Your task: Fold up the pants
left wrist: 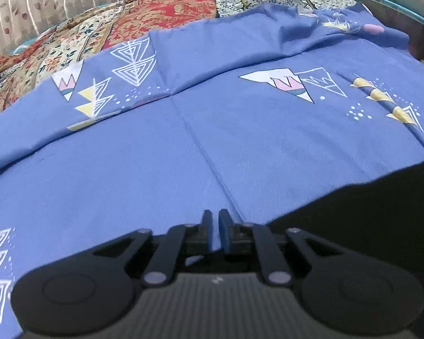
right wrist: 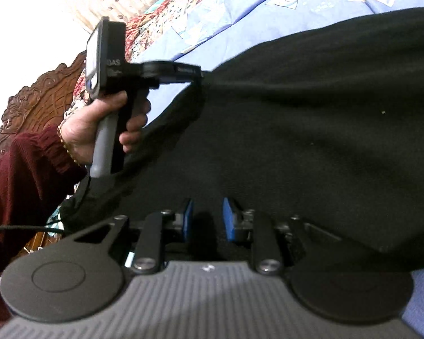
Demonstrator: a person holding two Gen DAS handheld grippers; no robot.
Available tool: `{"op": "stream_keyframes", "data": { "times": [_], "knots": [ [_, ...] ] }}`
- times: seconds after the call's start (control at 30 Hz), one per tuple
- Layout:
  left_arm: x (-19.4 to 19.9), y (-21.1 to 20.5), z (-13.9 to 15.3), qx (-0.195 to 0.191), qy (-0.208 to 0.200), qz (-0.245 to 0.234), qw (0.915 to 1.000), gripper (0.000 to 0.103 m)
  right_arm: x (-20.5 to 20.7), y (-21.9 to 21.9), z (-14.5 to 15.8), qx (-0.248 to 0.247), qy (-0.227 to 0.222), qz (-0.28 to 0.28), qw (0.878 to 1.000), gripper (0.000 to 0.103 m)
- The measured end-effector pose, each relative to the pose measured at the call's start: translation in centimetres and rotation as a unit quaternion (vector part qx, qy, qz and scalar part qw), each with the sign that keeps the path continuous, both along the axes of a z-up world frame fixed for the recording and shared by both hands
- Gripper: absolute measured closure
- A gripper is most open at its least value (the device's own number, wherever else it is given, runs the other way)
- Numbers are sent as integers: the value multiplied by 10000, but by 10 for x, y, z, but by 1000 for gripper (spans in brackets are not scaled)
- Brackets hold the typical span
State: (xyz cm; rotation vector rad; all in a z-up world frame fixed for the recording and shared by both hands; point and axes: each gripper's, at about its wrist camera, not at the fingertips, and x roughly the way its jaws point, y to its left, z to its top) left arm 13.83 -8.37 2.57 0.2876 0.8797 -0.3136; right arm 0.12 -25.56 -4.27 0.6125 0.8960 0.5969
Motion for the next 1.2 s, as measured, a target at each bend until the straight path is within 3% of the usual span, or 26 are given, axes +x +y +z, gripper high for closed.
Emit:
{"op": "stream_keyframes", "data": {
  "times": [0.07, 0.17, 0.27, 0.33, 0.47, 0.53, 0.57, 0.6, 0.63, 0.67, 0.7, 0.77, 0.9, 1.07, 1.2],
  "knots": [
    [-10, 10, 16, -342, -20, 71, 9994, 84, -8, -11, 11, 12, -210, -91, 9997, 73],
    [-23, 20, 38, -845, -215, 227, 9959, 79, -23, -55, 26, 51, -590, -697, 9958, 69],
    [-46, 16, 49, -1490, -9, -61, 9888, 77, -37, -111, 37, -292, -831, -1598, 9832, 68],
    [-64, 6, 45, -1712, 196, -286, 9846, 74, -39, -151, 44, -534, -822, -2086, 9731, 68],
    [-96, -21, 22, -1772, 659, -743, 9791, 72, -39, -229, 55, -1255, -826, -2960, 9433, 67],
    [-104, -33, 5, -1425, 891, -823, 9823, 71, -32, -269, 37, -1738, -261, -3461, 9216, 62],
    [-109, -36, 2, -1243, 779, -884, 9852, 71, -34, -288, 28, -1919, -26, -3753, 9068, 75],
    [-113, -36, 2, -1172, 645, -969, 9863, 71, -46, -312, 22, -1478, 49, -4059, 9019, 87],
    [-111, -34, 3, -1161, 691, -940, 9864, 71, -64, -331, 19, -761, -25, -4322, 8986, 87],
    [-108, -31, 5, -1201, 790, -857, 9859, 71, -84, -345, 16, -130, -221, -4594, 8879, 76],
    [-105, -27, 8, -1261, 892, -759, 9851, 71, -107, -354, 13, 267, -459, -4846, 8731, 56],
    [-104, -24, 14, -1339, 1020, -561, 9841, 70, -135, -357, 9, 511, -634, -4993, 8626, 51],
    [-109, -29, 23, -1787, 1142, -512, 9759, 70, -160, -350, -16, 1428, -599, -4780, 8646, 51],
    [-116, -52, 22, -2359, 1548, -576, 9576, 69, -151, -314, -32, 1821, -197, -4836, 8559, 51],
    [-116, -66, 2, -2281, 1991, -526, 9516, 69, -147, -313, -23, 1968, -156, -4768, 8566, 51]
  ]
}}
